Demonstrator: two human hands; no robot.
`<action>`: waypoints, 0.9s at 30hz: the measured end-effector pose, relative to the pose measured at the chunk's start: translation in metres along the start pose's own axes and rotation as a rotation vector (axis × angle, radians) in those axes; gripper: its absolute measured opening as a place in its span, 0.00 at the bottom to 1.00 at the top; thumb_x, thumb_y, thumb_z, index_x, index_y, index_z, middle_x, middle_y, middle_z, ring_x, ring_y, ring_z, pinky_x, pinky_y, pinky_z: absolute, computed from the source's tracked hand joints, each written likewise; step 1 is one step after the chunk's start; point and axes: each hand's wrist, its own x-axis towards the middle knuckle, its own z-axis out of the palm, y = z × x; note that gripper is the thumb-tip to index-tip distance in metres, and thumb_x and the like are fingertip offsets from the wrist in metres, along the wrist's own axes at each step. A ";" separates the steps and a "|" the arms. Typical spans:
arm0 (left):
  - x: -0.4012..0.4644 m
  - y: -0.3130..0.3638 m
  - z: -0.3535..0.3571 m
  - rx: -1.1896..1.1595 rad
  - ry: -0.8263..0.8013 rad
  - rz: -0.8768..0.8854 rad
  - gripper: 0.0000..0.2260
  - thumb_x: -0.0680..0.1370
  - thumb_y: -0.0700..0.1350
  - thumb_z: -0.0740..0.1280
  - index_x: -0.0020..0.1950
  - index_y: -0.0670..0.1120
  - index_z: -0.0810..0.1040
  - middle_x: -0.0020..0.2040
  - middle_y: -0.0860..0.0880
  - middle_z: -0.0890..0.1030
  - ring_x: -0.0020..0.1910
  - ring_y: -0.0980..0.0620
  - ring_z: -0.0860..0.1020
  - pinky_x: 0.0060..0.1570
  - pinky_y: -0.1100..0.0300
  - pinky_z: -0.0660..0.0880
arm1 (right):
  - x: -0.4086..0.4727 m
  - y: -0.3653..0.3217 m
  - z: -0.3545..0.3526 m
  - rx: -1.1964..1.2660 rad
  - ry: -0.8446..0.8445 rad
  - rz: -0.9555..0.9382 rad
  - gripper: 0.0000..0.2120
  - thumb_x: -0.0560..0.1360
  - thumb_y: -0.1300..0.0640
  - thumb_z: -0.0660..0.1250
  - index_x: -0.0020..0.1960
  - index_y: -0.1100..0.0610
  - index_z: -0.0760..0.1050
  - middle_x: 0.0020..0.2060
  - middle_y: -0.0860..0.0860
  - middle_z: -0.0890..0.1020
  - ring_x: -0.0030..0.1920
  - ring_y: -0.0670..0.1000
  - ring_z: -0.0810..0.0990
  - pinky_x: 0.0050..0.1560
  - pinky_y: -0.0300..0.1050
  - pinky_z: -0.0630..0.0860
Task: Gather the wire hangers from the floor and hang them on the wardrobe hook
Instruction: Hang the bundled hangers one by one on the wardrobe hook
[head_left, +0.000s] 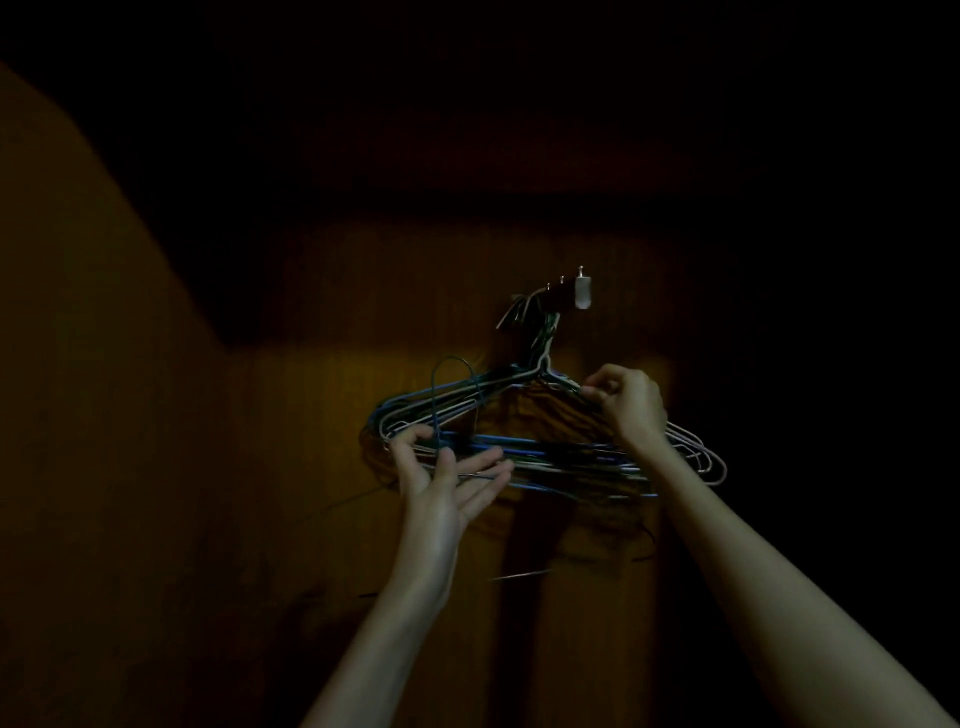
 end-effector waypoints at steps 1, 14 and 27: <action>-0.001 0.000 0.001 0.010 0.011 0.011 0.07 0.82 0.41 0.51 0.56 0.51 0.64 0.46 0.35 0.82 0.44 0.42 0.83 0.44 0.56 0.81 | -0.001 0.000 0.001 -0.006 -0.002 -0.007 0.05 0.75 0.56 0.67 0.49 0.55 0.79 0.51 0.53 0.82 0.48 0.49 0.77 0.40 0.43 0.72; -0.022 0.001 0.004 -0.043 0.242 0.003 0.06 0.81 0.38 0.58 0.54 0.45 0.72 0.46 0.38 0.79 0.38 0.48 0.84 0.39 0.60 0.81 | -0.015 0.001 0.000 -0.142 0.015 -0.102 0.08 0.76 0.56 0.65 0.54 0.51 0.80 0.52 0.51 0.81 0.50 0.51 0.79 0.43 0.50 0.79; -0.064 0.013 0.006 -0.024 0.308 -0.049 0.19 0.78 0.36 0.62 0.69 0.45 0.70 0.44 0.52 0.81 0.36 0.53 0.83 0.39 0.63 0.81 | -0.080 0.002 -0.015 -0.392 -0.118 -0.236 0.27 0.78 0.46 0.59 0.75 0.48 0.57 0.75 0.52 0.55 0.75 0.55 0.49 0.74 0.57 0.50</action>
